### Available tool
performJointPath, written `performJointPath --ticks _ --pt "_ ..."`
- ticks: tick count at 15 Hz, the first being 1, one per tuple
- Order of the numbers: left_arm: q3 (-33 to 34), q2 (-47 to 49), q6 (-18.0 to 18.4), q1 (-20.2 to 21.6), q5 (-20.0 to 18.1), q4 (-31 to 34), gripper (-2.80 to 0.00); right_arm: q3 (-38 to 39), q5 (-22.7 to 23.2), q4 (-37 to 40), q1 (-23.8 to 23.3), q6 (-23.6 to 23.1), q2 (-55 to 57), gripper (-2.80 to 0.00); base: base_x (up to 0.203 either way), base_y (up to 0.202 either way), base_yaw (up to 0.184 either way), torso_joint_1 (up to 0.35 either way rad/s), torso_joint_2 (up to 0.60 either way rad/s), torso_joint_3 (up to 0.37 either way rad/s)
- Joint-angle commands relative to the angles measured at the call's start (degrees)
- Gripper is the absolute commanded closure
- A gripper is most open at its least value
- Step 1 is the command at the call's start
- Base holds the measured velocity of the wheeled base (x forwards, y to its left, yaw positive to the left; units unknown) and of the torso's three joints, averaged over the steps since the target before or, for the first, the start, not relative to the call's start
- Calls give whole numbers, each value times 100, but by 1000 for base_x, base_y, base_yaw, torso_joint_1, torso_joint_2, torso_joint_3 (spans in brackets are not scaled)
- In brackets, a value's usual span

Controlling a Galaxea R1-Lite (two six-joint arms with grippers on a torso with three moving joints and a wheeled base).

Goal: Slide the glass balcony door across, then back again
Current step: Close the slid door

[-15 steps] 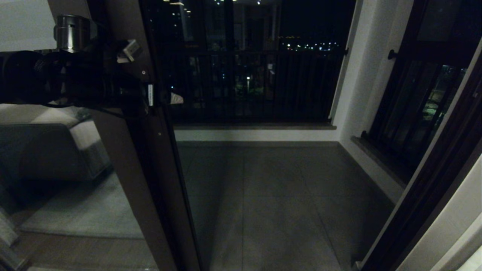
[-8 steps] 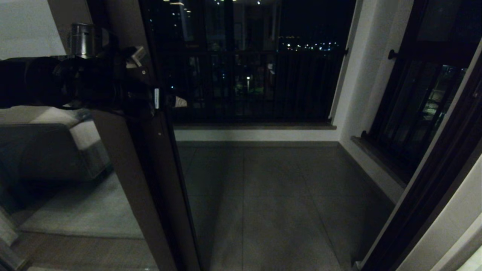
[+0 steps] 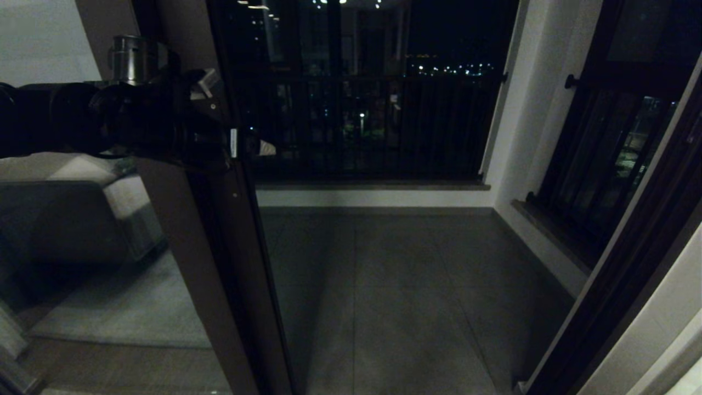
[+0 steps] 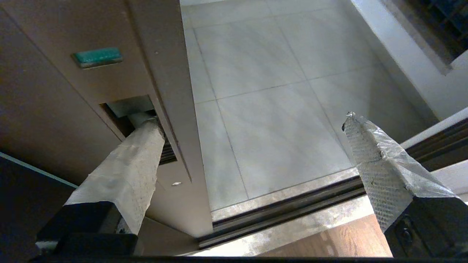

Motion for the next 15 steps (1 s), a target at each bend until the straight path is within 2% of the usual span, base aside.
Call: performJointPath --ticks 1,15 --pt "-100 41 1 -94 -30 -39 -280 0 0 4 1 1 5 0 0 0 0 0 0 0" --pt "-100 50 -8 -461 23 -39 -280 0 0 -5 1 1 5 0 0 0 0 0 0 0"
